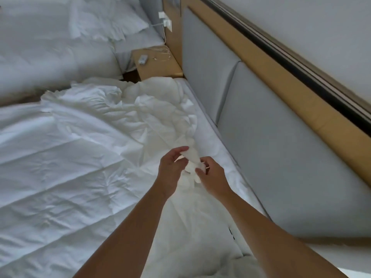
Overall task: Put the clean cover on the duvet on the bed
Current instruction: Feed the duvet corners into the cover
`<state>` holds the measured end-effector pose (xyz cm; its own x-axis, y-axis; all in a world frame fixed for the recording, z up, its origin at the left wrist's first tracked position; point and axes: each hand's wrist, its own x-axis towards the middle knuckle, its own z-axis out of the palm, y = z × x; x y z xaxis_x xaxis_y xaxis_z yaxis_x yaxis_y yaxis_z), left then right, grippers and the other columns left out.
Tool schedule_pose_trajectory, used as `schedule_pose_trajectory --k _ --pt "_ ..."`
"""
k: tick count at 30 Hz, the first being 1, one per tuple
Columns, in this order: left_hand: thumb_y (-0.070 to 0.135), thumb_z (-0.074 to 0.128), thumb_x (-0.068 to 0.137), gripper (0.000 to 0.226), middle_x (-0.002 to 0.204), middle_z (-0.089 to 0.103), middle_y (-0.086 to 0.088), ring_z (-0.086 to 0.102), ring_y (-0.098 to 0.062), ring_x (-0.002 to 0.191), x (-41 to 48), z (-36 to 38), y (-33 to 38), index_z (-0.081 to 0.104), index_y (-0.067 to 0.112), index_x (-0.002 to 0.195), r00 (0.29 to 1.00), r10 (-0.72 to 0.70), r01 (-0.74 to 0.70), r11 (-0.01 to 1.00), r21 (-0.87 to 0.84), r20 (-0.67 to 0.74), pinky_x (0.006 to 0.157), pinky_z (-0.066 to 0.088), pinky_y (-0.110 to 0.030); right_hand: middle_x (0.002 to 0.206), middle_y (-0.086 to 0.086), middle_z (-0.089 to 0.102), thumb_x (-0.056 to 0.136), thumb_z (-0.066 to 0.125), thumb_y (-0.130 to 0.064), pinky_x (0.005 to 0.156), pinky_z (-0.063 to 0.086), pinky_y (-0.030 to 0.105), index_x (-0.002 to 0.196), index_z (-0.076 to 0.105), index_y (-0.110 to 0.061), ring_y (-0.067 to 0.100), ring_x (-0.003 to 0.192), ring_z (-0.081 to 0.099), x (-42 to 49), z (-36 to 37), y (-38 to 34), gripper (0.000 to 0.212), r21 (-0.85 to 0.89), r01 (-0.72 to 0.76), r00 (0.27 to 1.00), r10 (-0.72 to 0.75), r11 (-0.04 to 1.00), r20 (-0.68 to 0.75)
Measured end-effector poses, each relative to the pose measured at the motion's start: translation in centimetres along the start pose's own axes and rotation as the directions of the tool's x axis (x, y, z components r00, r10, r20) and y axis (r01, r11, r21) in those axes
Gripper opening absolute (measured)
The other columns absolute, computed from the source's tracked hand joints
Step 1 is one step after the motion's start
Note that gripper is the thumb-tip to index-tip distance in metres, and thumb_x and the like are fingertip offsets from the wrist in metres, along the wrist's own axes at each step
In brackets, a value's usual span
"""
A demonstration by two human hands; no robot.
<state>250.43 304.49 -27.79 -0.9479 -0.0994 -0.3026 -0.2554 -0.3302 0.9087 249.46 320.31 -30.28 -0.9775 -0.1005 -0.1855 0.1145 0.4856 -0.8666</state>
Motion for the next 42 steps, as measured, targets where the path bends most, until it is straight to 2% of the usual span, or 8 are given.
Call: schedule_pose_trajectory --k 6,13,20,25,29,34,39,42 --pt "-0.013 0.056 0.084 0.035 0.112 0.072 0.0 0.067 -0.012 0.082 0.4 0.3 1.2 0.051 0.019 0.096 0.982 0.04 -0.007 0.984 0.18 -0.186 0.064 0.047 -0.019 0.095 0.008 0.071 0.09 0.069 -0.016 0.063 0.053 0.019 0.1 0.06 -0.025 0.008 0.073 0.067 4.2 -2.3 -2.1 0.017 0.104 -0.098 0.979 0.078 0.99 0.187" --pt "-0.005 0.056 0.083 0.055 0.127 0.065 0.01 0.06 -0.01 0.119 0.1 1.5 -1.7 0.062 0.024 0.129 0.99 0.098 -0.011 0.759 0.651 -0.098 0.099 0.049 -0.023 0.078 -0.004 0.067 0.091 0.072 -0.017 0.083 0.054 0.037 0.101 0.058 -0.027 0.018 0.084 0.067 9.4 -4.0 -2.9 0.02 0.165 -0.075 0.917 0.003 0.983 0.399" --pt "0.021 0.071 0.094 0.051 0.133 0.062 0.005 0.064 -0.014 0.113 3.0 3.6 -1.4 0.055 0.019 0.143 0.974 0.114 0.027 0.801 0.598 -0.197 0.1 0.053 -0.036 0.107 0.014 0.067 0.092 0.068 -0.012 0.079 0.057 0.036 0.102 0.06 -0.027 0.027 0.095 0.069 12.2 -4.5 -3.8 0.019 0.303 -0.187 0.86 0.006 0.935 0.511" --pt "0.012 0.07 0.092 0.029 0.123 0.055 0.0 0.057 -0.018 0.106 3.3 3.0 -1.1 0.057 0.024 0.115 0.953 0.214 -0.021 0.751 0.66 -0.213 0.082 0.045 -0.01 0.096 0.012 0.069 0.093 0.068 -0.022 0.081 0.059 0.034 0.113 0.062 -0.048 0.021 0.085 0.068 12.2 -4.6 -3.6 0.034 0.201 -0.1 0.802 -0.04 0.975 0.597" --pt "0.002 0.064 0.089 0.014 0.101 0.069 -0.001 0.064 -0.02 0.097 2.8 1.7 -0.1 0.063 0.015 0.095 0.974 0.201 -0.086 0.75 0.655 -0.102 0.092 0.052 -0.038 0.074 -0.004 0.053 0.099 0.059 -0.017 0.071 0.051 0.024 0.129 0.057 -0.048 0.009 0.067 0.054 11.9 -4.8 -4.7 0.043 -0.002 0.168 0.758 -0.128 0.986 0.64" --pt "0.0 0.065 0.087 0.012 0.093 0.071 -0.005 0.064 -0.02 0.083 2.9 -0.2 0.8 0.067 0.011 0.092 0.988 0.151 -0.137 0.748 0.65 0.034 0.08 0.052 -0.037 0.123 -0.004 0.052 0.092 0.057 -0.01 0.093 0.045 0.03 0.135 0.054 -0.046 0.012 0.107 0.047 10.5 -4.3 -7.7 0.056 -0.393 0.56 0.701 -0.165 0.729 0.694" --pt "0.006 0.072 0.079 0.02 0.08 0.067 0.005 0.057 -0.007 0.067 3.7 -2.9 2.4 0.06 0.021 0.082 0.993 0.065 -0.114 0.734 0.669 0.097 0.067 0.047 -0.026 0.113 -0.009 0.063 0.076 0.084 -0.009 0.08 0.051 0.022 0.134 0.055 -0.032 0.008 0.093 0.063 8.9 -2.4 -8.3 0.069 -0.269 0.304 0.696 -0.019 0.914 0.718" --pt "0.01 0.075 0.073 0.024 0.067 0.06 0.011 0.048 -0.01 0.058 3.6 -3.9 3.3 0.055 0.017 0.086 0.982 -0.018 -0.122 0.698 0.706 0.187 0.057 0.041 -0.022 0.101 -0.007 0.067 0.073 0.089 -0.022 0.079 0.05 0.024 0.115 0.065 -0.024 0.014 0.091 0.064 8.0 -0.8 -8.1 0.048 -0.349 0.279 0.705 0.056 0.895 0.707"
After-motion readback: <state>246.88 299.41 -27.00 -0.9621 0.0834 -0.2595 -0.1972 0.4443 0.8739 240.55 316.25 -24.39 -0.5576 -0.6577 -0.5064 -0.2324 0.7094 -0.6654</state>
